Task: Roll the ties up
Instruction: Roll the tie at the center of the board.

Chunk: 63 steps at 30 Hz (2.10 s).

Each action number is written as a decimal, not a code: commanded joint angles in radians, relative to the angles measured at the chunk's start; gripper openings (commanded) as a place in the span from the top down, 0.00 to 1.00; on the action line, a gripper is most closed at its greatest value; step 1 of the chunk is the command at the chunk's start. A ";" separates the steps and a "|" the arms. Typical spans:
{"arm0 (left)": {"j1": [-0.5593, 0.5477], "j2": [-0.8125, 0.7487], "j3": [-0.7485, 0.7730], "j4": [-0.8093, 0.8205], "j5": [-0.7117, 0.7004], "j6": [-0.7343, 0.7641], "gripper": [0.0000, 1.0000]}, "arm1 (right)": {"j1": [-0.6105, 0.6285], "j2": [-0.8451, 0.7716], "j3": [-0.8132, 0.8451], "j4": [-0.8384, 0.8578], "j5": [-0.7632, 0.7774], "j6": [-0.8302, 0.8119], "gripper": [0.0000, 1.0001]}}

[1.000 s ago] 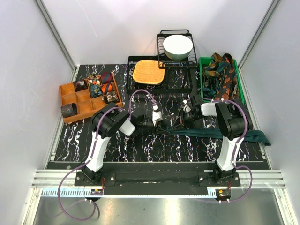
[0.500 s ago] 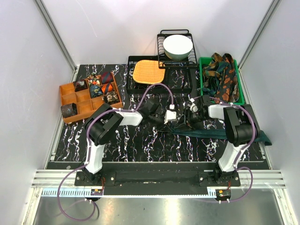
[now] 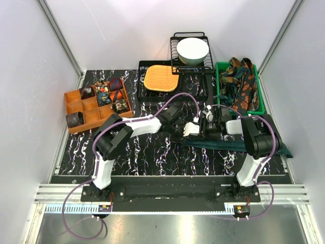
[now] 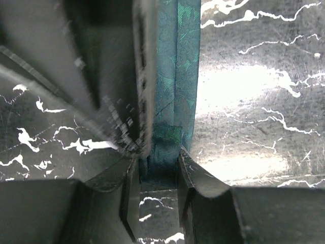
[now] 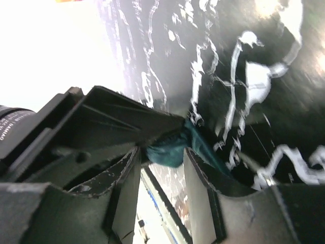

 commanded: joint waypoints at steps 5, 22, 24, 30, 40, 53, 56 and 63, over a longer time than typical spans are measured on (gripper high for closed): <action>-0.010 0.073 0.006 -0.269 -0.149 0.011 0.79 | 0.073 0.067 0.020 0.137 -0.028 0.023 0.56; -0.012 0.085 0.017 -0.267 -0.166 -0.017 0.77 | 0.114 0.026 -0.029 0.191 0.012 0.116 0.84; -0.012 0.085 0.017 -0.267 -0.168 -0.019 0.76 | 0.115 0.030 -0.019 0.127 0.027 0.083 1.00; 0.019 0.053 -0.063 -0.175 -0.068 -0.043 0.50 | 0.098 0.050 0.032 -0.126 0.121 -0.062 1.00; 0.151 0.017 -0.345 0.522 0.280 -0.334 0.30 | 0.087 0.138 0.152 -0.390 0.266 -0.175 1.00; 0.177 0.212 -0.488 1.396 0.427 -0.649 0.32 | 0.088 0.216 0.225 -0.529 0.382 -0.208 1.00; 0.171 0.192 -0.496 1.359 0.417 -0.606 0.38 | 0.088 0.225 0.230 -0.533 0.383 -0.208 1.00; 0.120 0.071 -0.389 0.723 0.286 -0.243 0.66 | 0.088 0.213 0.224 -0.512 0.336 -0.220 1.00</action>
